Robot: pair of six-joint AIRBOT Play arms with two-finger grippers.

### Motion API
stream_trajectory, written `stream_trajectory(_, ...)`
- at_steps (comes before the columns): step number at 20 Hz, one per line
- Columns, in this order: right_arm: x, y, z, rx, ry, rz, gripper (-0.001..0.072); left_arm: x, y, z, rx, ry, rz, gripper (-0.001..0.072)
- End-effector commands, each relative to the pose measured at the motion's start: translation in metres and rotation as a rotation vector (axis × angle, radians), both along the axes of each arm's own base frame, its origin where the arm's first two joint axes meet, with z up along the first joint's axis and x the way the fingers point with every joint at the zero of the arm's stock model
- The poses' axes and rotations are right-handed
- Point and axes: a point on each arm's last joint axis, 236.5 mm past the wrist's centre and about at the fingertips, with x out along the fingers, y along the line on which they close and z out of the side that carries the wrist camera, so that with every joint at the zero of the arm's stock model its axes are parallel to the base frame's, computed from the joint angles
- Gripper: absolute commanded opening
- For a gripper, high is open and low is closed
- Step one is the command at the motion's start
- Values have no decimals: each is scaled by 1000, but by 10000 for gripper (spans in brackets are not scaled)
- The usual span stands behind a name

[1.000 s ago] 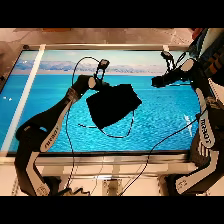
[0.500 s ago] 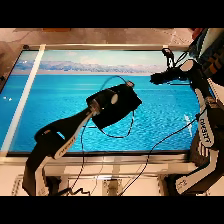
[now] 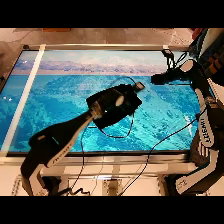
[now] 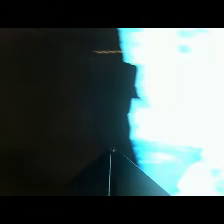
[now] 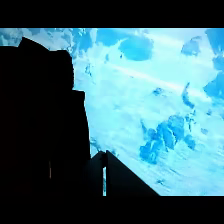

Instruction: Fold the clothes and pants, and hang the long-sleeved shirts on hangers.

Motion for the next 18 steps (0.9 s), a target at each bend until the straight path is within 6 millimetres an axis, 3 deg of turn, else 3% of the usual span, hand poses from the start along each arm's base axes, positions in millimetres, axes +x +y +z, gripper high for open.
stream_trajectory(1,-1,-2,-2,-11,6,2,13,48,64,19,-123,69,272,10)
stream_trajectory(2,-1,-2,-2,-11,5,2,13,56,75,19,-192,128,326,105)
stream_trajectory(3,0,-3,-1,-12,0,1,13,63,83,19,-249,168,364,483)
stream_trajectory(4,2,-3,-1,-14,-8,-1,13,69,88,19,-308,209,394,705)
stream_trajectory(6,6,-4,1,-14,-26,-9,13,74,88,11,-375,257,357,694)
stream_trajectory(9,9,-5,3,-15,-38,-14,13,74,72,-10,-408,262,247,695)
stream_trajectory(14,9,-5,3,-15,-38,-14,13,80,43,-34,-439,227,249,677)
stream_trajectory(18,10,-5,4,-15,-46,-17,13,71,22,-43,-417,202,214,340)
